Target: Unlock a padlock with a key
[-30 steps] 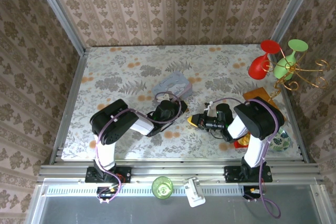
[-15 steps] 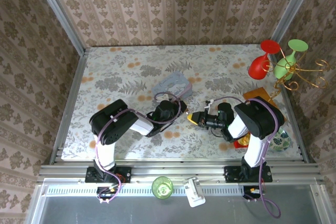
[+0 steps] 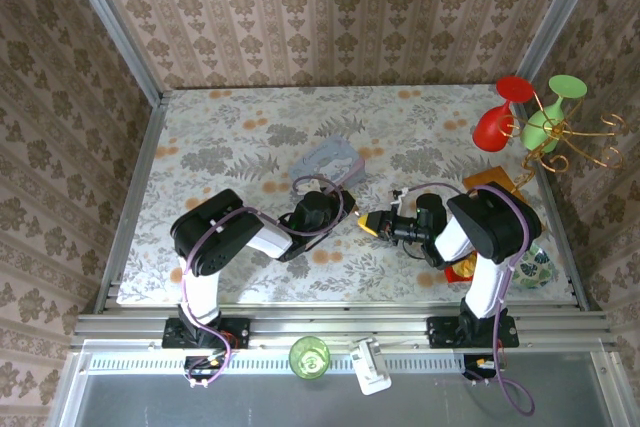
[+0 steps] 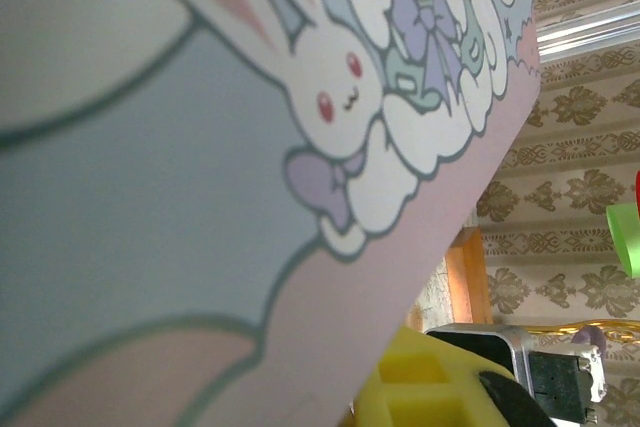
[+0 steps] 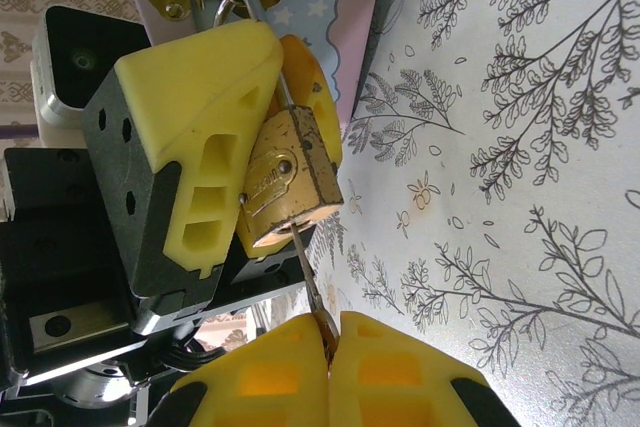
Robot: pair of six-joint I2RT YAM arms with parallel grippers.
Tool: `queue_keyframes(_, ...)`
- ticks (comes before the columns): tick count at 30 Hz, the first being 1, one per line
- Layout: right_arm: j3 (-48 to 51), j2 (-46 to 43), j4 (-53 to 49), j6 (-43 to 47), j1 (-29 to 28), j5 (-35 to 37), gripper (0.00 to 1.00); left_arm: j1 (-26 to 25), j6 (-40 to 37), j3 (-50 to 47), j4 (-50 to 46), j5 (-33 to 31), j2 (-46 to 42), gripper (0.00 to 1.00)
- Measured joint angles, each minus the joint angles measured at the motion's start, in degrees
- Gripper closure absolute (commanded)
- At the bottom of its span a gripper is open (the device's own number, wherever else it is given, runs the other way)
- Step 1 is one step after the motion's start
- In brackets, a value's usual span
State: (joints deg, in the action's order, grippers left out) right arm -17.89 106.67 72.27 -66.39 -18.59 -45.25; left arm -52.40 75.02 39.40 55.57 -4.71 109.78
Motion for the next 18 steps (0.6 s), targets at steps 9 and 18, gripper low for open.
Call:
queue_keyframes(9, -2.2, 1.2, -0.7, -1.6, 0.0, -0.5, 1.0, 0.0, 0.4, 0.0, 0.9, -1.8, 0.5, 1.0)
queue_keyframes(18, -3.0, 1.2, -1.5, -3.3, 0.3, -0.7, 1.0, -0.1, 0.4, 0.8, 0.7, -3.0, 1.2, 1.0)
